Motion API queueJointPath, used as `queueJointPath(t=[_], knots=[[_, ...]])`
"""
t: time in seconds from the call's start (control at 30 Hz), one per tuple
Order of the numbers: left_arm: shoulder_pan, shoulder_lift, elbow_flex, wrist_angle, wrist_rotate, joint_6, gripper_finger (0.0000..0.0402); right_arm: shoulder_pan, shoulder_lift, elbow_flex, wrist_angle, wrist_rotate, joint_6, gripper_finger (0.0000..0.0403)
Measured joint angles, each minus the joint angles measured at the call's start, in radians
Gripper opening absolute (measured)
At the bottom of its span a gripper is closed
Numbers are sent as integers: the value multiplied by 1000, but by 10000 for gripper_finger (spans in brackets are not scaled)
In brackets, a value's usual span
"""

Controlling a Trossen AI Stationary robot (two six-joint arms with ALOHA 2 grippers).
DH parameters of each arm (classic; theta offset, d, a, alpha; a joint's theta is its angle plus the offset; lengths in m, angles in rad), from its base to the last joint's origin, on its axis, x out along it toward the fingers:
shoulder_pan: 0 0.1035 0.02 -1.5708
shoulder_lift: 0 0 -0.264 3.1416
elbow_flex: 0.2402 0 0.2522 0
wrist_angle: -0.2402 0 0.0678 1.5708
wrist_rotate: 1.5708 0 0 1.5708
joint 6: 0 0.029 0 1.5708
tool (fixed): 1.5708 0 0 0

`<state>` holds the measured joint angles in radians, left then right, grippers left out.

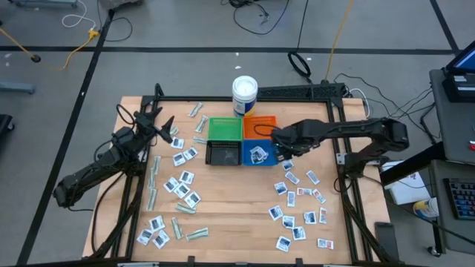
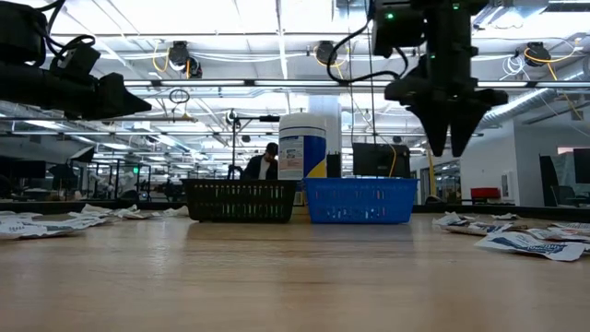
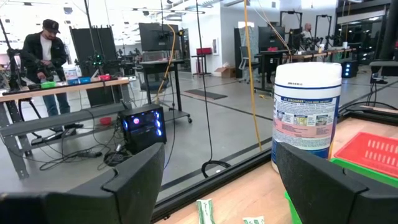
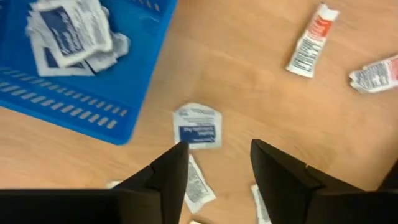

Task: Pick & Place First Aid Supplies
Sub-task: Put the blue alcohol pad into the blue basket

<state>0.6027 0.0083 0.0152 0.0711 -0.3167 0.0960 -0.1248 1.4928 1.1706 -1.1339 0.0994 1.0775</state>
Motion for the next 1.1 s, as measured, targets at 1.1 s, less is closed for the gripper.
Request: queueJointPath(t=[1.1], knots=[[0, 0, 0, 0, 0, 0, 308, 59, 39, -363, 481, -45, 39, 139]])
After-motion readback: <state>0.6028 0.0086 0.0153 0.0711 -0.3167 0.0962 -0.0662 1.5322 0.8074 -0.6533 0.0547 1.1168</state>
